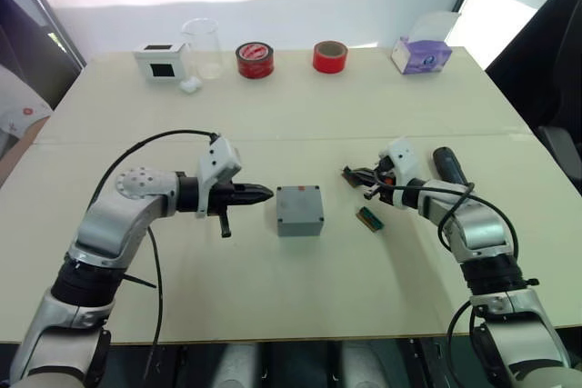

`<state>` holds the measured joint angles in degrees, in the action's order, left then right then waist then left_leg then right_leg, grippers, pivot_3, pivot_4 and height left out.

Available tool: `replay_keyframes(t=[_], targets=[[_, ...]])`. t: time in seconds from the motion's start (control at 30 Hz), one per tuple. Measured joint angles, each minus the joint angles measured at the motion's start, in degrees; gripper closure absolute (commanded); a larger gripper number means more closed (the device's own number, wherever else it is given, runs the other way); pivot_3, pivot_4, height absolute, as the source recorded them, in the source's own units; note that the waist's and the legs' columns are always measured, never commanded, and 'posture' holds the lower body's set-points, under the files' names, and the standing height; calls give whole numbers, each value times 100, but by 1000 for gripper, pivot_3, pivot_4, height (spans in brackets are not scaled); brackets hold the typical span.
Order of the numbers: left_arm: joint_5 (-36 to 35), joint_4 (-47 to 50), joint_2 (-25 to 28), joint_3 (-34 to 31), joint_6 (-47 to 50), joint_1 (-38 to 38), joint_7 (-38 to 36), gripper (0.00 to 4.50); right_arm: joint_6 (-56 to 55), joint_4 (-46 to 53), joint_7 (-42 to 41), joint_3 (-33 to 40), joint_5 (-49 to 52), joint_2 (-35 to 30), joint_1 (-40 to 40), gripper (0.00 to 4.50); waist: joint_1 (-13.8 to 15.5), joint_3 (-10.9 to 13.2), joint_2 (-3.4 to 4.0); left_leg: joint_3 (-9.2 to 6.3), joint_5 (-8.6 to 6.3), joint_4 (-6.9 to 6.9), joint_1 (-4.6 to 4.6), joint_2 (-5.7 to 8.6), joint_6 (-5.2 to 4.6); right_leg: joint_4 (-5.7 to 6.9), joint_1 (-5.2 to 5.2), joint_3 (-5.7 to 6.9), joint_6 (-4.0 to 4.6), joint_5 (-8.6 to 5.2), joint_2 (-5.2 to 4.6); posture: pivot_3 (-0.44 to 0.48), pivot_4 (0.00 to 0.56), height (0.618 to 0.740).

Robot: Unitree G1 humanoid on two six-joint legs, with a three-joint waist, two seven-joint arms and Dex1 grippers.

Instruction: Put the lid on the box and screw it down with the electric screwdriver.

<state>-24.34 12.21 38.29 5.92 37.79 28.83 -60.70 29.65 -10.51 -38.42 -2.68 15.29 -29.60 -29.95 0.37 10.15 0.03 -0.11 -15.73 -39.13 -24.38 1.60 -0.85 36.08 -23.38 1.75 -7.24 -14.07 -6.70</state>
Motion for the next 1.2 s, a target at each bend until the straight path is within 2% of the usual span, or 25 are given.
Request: replay_keyframes(t=[0.33, 0.6, 0.83, 1.2], targets=[[0, -42, -3, 0, -70, -2, 0, 4500, 38, 648, -46, 405, 281, -12, 26, 4462, -1, 1, 1, 0, 0, 0, 0, -1, 0, 0, 0, 0, 0, 0, 0, 0, 150, 740], [-14, -28, 193, -5, -50, -4, -88, 4500, 648, 1953, -189, 555, 745, -158, 246, 4462, 12, 1, 2, -1, -1, 0, 0, -1, -2, 0, 0, 0, 0, 0, 0, 0, 150, 740], [-123, 71, 397, -10, 67, -182, -209, 4500, 892, 2775, -107, 181, 818, -34, 706, 4462, 24, 1, 1, -2, -1, 0, 0, -1, -2, -1, -1, 0, 0, 0, 0, 0, 150, 740], [-125, 144, 332, 13, 141, -140, -30, 4500, 880, 2876, 16, -191, 738, 171, 802, 4462, 22, 1, 1, -2, -1, 0, 0, 0, -2, 0, -1, 0, 0, 0, 0, 0, 150, 740]])
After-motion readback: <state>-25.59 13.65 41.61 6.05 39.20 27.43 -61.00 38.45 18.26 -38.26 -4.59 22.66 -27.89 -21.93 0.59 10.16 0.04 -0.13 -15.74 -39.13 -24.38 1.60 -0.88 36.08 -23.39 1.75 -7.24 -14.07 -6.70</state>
